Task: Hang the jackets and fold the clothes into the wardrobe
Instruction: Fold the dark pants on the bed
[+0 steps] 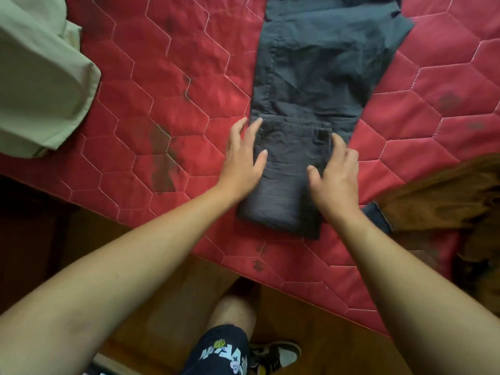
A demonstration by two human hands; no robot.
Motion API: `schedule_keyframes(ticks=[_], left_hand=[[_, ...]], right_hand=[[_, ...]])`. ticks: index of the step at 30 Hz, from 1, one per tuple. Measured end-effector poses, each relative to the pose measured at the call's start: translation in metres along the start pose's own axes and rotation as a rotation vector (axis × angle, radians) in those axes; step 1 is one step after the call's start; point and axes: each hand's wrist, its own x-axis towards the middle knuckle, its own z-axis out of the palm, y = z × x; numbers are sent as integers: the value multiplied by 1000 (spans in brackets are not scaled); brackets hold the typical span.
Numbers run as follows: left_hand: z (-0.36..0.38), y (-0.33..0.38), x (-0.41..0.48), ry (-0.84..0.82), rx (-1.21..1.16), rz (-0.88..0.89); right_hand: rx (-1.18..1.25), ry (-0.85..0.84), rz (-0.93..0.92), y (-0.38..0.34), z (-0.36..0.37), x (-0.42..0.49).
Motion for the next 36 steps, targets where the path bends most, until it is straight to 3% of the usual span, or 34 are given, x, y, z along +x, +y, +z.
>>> schedule_keyframes(ticks=[2,4,6,9,14,21,25,28,31,36], left_hand=[[9,-5,-9,-25,282,245],[23,-15,-10,-98,527,386],[32,-26,-7,-175,682,387],[36,-35,-6,-181,729,368],[35,-22,9,-104,719,374],[32,-22,25,-191,719,354],[23,-14,17,-154,571,266],[17,-14,5,0,237,112],[10,-13,1,56,-27,36],[4,-4,-6,36,-107,-229]], right_hand=[[-265,49,-231,1,10,-7],[-477,-102,-318,10,20,-4],[-665,-306,-290,22,23,1],[-745,-381,-286,35,22,7],[-658,-125,-348,34,17,12],[-764,-380,-233,35,12,36],[-460,-162,-247,23,5,15],[-30,-30,-52,17,7,-5],[271,-90,225,12,10,-12],[563,-289,479,14,14,-33]])
